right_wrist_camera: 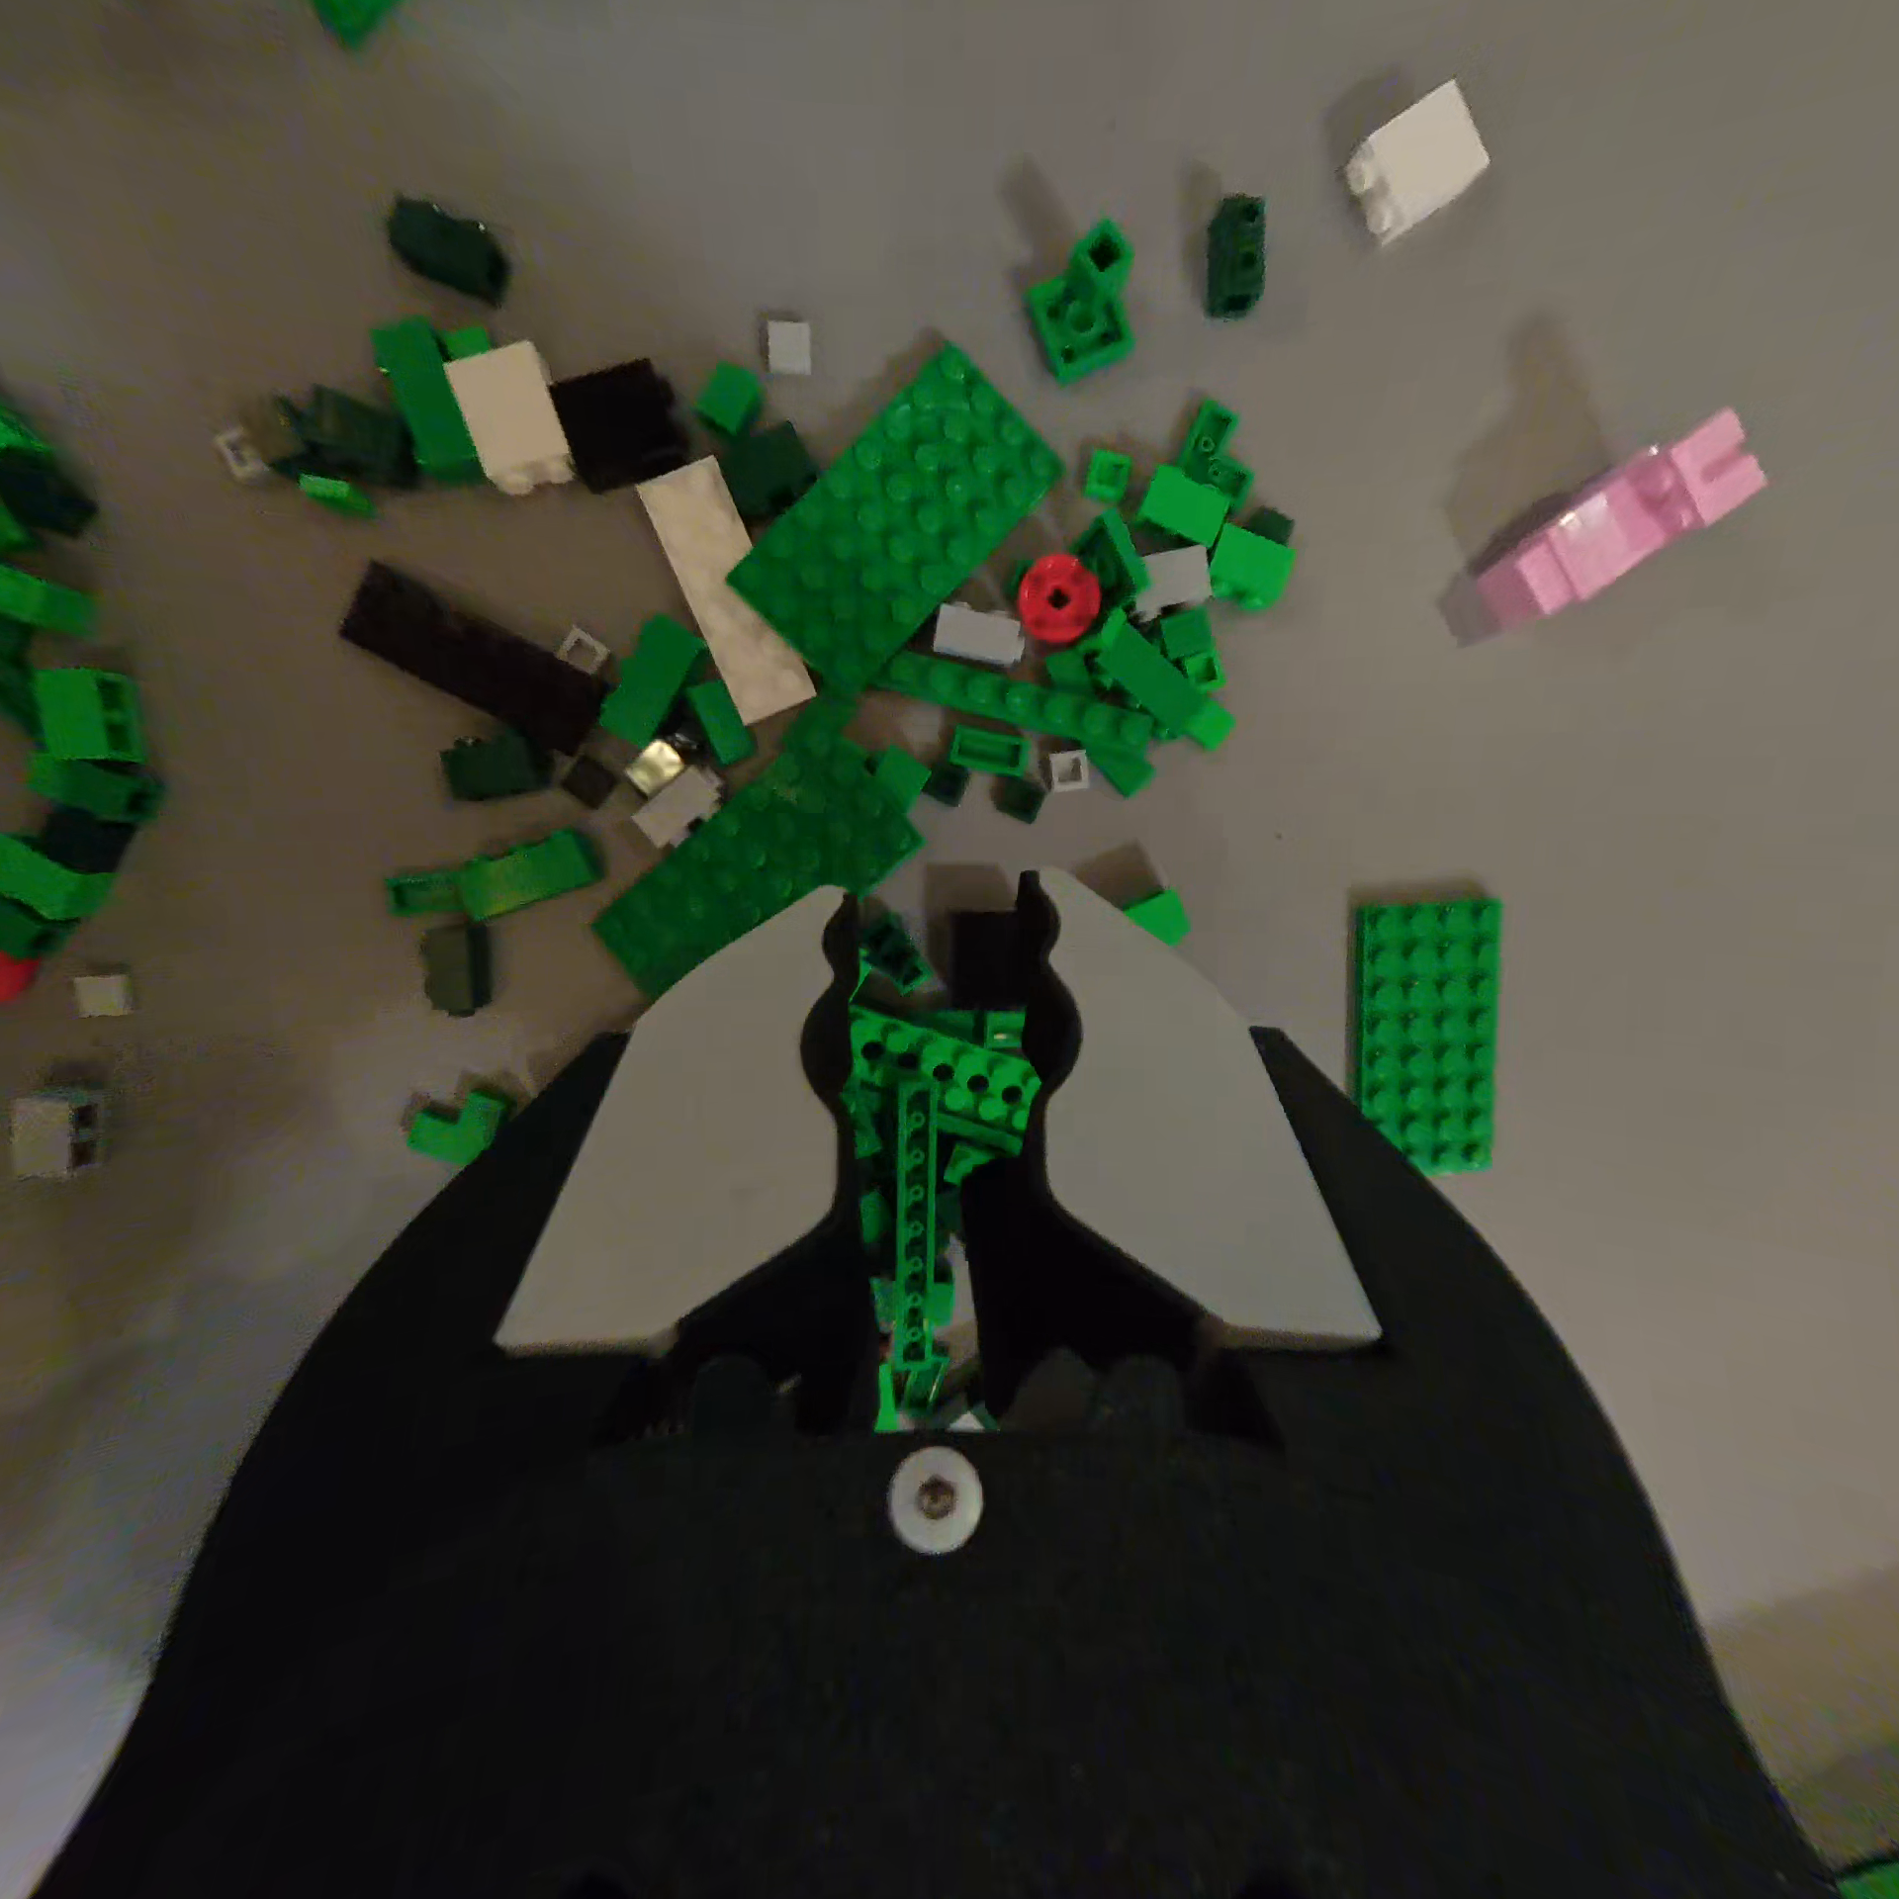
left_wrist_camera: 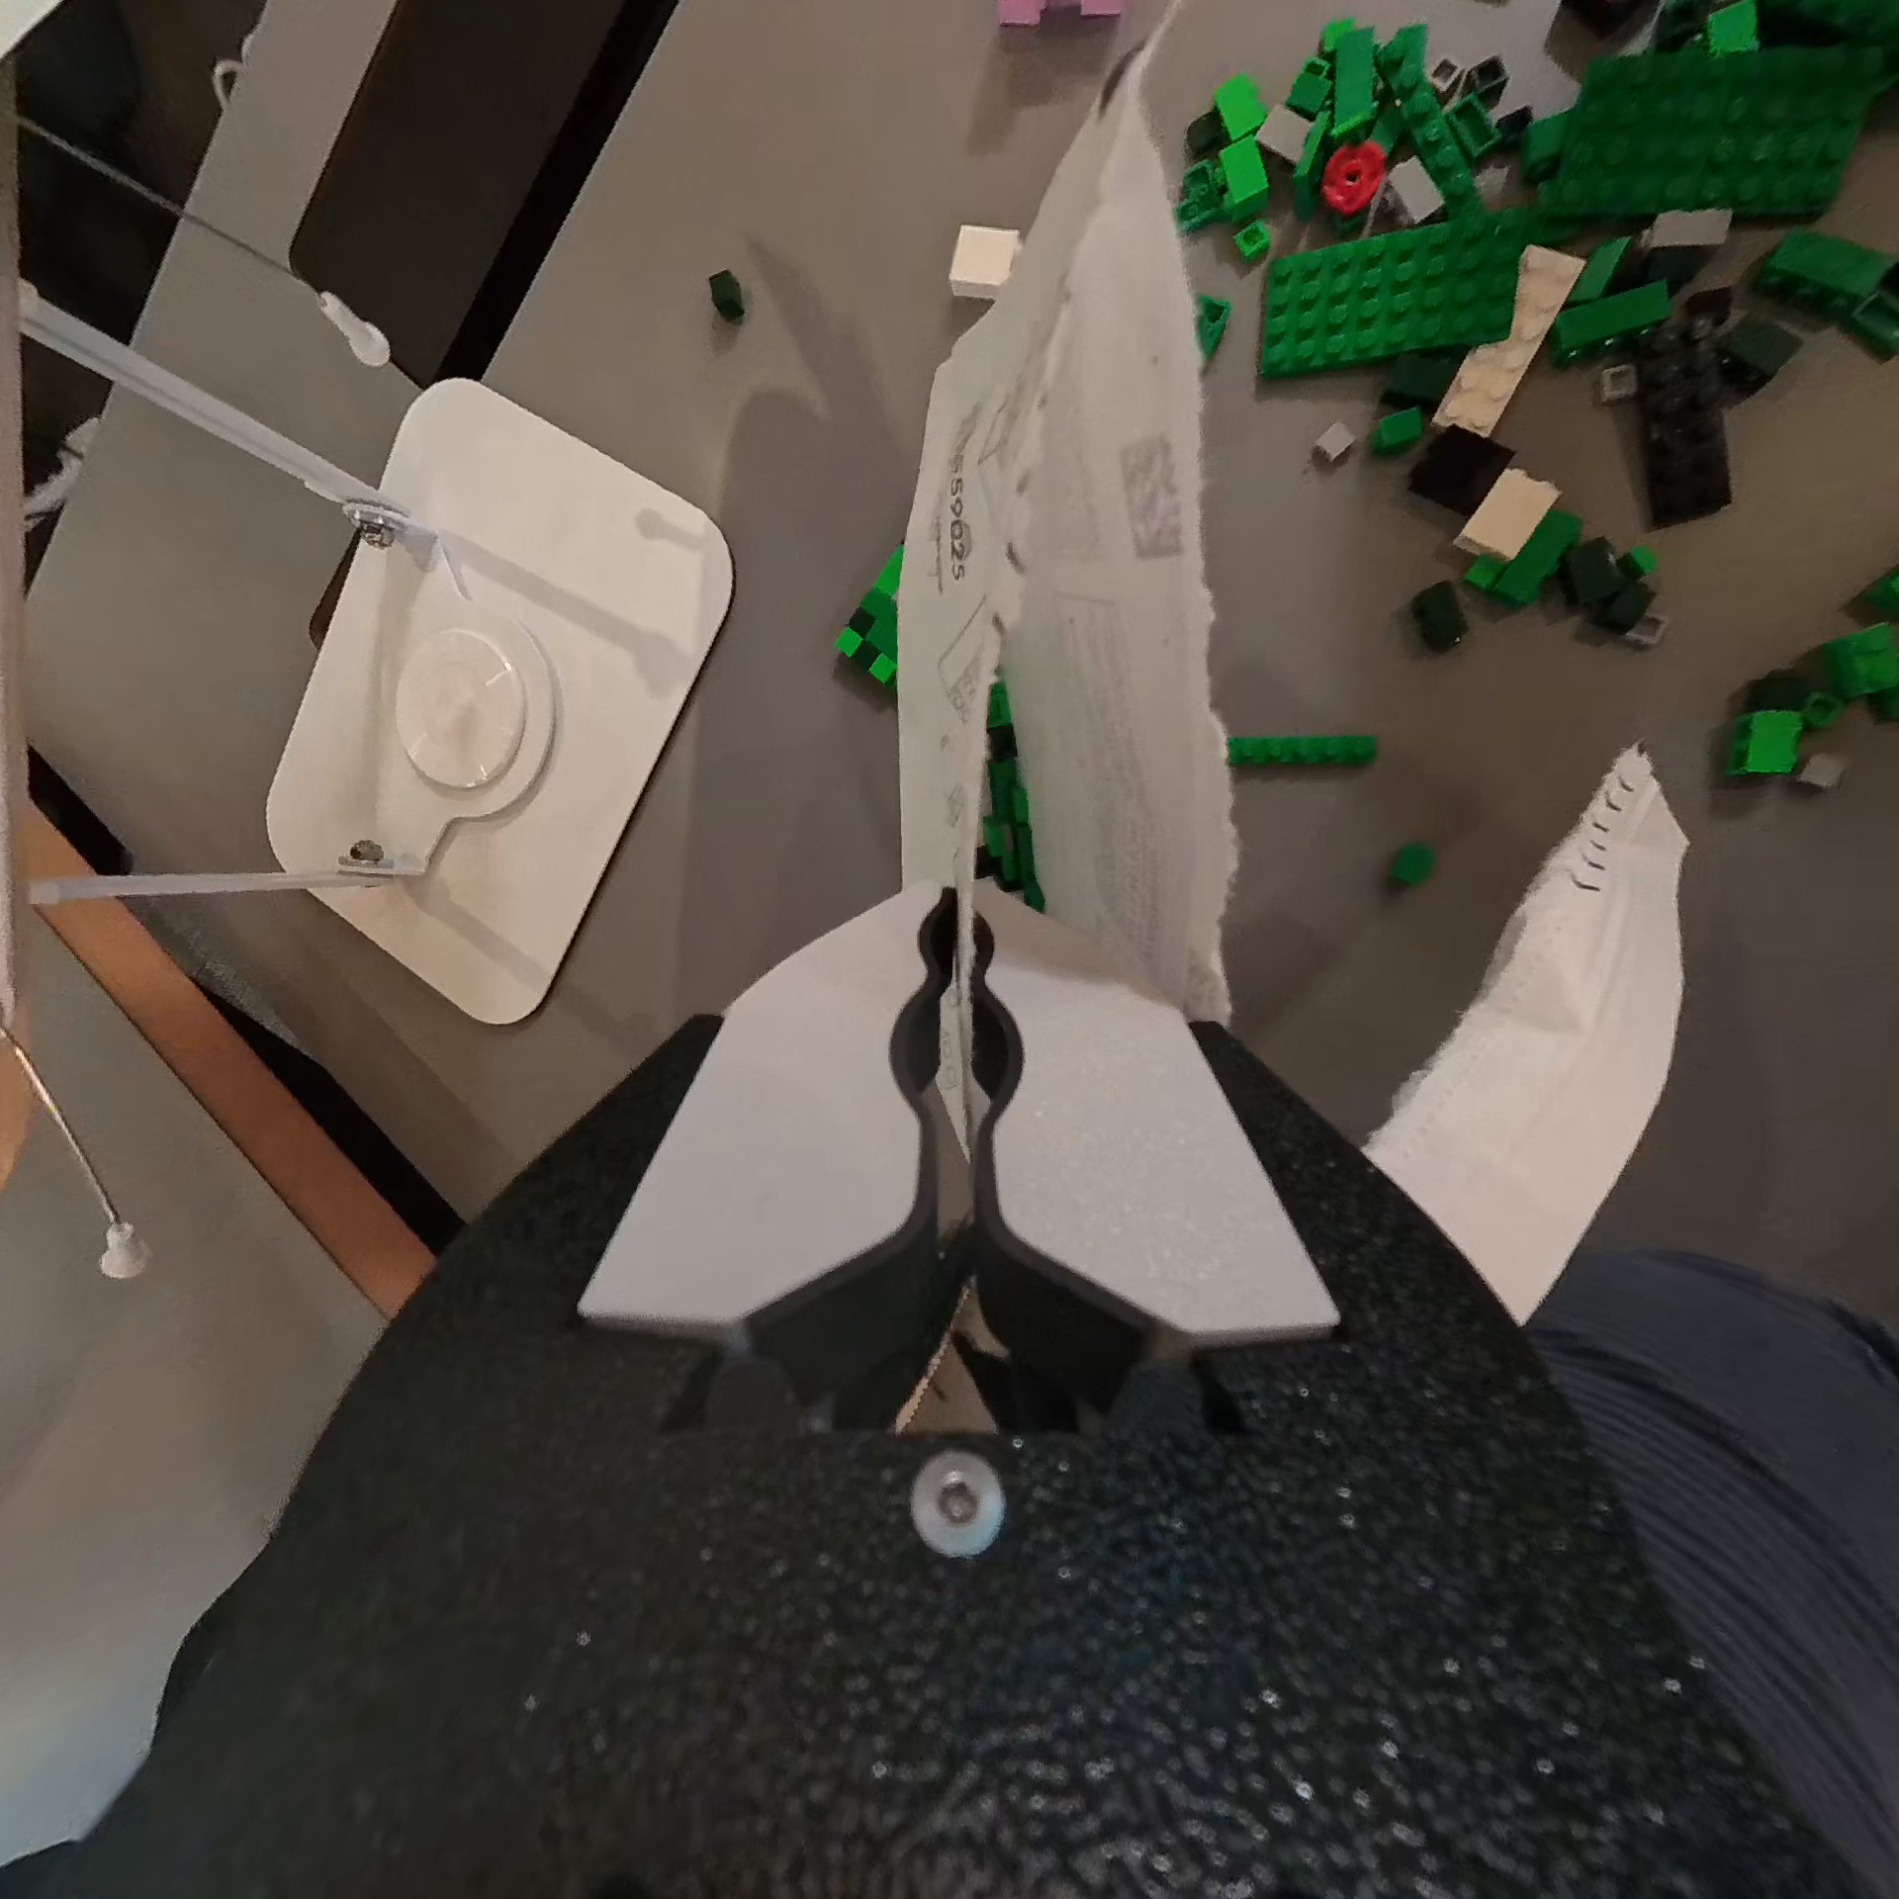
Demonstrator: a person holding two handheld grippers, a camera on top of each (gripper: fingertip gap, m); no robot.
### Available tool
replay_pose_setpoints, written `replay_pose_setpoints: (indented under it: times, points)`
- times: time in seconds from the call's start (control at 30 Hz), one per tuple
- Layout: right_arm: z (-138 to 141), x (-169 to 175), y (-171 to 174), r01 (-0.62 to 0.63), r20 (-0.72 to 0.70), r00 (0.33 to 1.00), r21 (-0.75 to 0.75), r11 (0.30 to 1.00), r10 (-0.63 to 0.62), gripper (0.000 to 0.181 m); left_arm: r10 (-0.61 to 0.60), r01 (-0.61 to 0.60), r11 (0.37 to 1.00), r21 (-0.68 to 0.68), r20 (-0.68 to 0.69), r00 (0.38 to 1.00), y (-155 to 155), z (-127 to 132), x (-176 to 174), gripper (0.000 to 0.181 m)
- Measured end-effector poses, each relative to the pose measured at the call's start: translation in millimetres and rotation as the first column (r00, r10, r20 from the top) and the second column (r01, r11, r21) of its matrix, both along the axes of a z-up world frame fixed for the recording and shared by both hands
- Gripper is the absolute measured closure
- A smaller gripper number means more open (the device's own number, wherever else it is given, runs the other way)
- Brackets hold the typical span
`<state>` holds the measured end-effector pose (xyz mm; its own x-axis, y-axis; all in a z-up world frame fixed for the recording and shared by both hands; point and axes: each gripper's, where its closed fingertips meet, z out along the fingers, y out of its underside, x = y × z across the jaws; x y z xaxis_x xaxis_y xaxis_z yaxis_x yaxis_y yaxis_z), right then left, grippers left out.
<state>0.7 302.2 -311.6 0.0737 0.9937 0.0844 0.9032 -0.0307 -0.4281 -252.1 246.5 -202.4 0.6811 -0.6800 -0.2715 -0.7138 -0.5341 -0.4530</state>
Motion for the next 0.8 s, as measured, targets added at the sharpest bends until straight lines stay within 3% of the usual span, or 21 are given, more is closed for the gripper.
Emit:
replay_pose_setpoints:
  times: [0.1,0.23,0.43,0.67,0.8]
  points:
    - [-3,-11,-1,-0.028,0.000,1.000,0.008,1.000,0.028,0.152,0.010,-0.010,1.000,-0.006,0.004,1.000,0,-1,-3,0.181]
    - [8,-29,-3,-0.032,-0.116,0.993,-0.045,0.998,0.027,0.152,0.011,-0.011,1.000,-0.014,0.000,1.000,1,-3,-3,0.181]
    - [20,-29,2,-0.016,-0.162,0.987,-0.032,0.999,0.011,0.152,0.012,-0.012,1.000,-0.019,-0.010,1.000,2,-4,-2,0.181]
    - [23,20,6,0.097,-0.088,0.992,0.018,0.995,-0.095,0.152,0.028,-0.029,0.999,-0.025,-0.005,1.000,2,-5,-5,0.181]
    - [17,53,-3,0.180,-0.051,0.982,-0.033,0.983,-0.182,0.152,0.025,-0.025,0.999,-0.029,-0.004,1.000,2,-6,-4,0.181]
